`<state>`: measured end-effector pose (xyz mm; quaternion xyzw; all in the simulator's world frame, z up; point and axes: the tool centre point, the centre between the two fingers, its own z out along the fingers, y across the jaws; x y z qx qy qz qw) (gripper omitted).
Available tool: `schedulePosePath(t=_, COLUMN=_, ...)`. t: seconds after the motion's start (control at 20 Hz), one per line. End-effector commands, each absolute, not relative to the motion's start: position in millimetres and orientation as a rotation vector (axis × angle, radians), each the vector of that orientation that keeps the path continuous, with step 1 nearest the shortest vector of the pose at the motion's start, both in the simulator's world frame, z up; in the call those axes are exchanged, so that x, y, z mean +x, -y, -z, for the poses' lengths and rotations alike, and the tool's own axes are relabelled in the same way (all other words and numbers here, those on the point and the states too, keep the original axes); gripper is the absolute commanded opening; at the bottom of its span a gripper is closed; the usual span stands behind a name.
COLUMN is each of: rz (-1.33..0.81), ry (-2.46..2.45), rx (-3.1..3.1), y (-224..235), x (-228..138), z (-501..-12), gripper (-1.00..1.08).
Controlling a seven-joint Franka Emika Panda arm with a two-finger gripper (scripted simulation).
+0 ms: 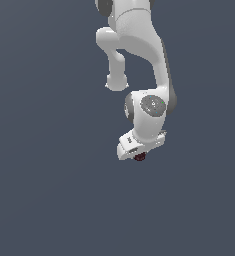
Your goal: Pick up the object and move it to a goal position.
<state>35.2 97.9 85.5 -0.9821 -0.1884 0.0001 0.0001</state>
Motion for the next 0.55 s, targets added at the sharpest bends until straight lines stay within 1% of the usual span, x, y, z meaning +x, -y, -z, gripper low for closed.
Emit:
schedulePosePath(t=0.0, rz=0.000, ry=0.589, rx=-3.086, y=-109, x=43, z=-92, gripper=-1.00)
schedulePosePath(t=0.5, rz=0.000, ry=0.590, rx=-3.086, y=-125, x=55, z=-100, gripper=-1.00)
